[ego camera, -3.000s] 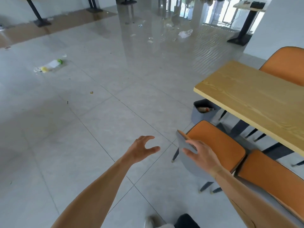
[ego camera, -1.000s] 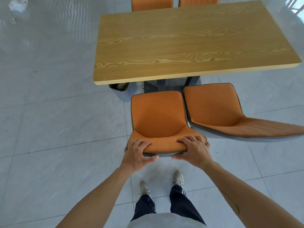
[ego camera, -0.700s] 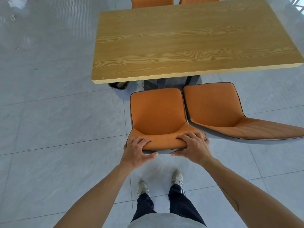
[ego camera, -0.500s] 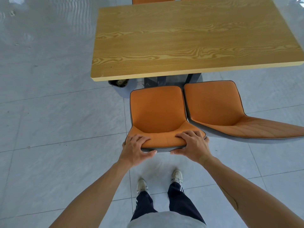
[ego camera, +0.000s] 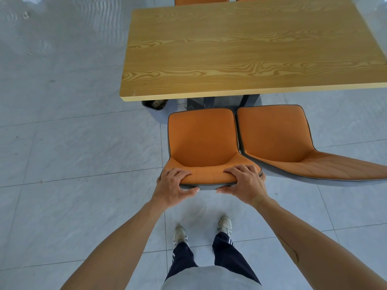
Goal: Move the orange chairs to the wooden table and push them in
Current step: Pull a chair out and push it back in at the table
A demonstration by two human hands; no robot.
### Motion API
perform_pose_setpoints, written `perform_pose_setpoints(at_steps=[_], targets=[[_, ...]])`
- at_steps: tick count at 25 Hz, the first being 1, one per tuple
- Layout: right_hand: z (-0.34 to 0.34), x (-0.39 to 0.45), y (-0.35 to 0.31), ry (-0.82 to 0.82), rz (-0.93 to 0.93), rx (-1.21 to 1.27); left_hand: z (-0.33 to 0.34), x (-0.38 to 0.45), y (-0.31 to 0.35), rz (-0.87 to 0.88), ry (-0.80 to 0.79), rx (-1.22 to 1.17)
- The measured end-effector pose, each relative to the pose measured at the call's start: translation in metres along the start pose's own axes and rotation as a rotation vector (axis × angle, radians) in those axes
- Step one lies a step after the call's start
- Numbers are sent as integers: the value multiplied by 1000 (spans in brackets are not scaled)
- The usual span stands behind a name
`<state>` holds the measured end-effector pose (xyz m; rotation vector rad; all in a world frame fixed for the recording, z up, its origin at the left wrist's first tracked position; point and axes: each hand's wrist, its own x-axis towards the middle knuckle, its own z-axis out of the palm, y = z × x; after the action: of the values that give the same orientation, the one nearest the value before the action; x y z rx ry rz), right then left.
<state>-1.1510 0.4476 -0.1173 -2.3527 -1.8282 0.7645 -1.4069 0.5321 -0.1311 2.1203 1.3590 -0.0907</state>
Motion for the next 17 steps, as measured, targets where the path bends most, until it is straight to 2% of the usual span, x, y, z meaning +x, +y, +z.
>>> perform_pose_setpoints(at_steps=[4,11,17], targets=[[3,-5,0,49,-18,16,-1,-2,3,-4,-18,9],[-8,-8,6,-36,-71,4,-3,-16,18,-86,18,-39],[-23,0,-1,-136,-89,-4,-14,-27,24,-166,18,-252]])
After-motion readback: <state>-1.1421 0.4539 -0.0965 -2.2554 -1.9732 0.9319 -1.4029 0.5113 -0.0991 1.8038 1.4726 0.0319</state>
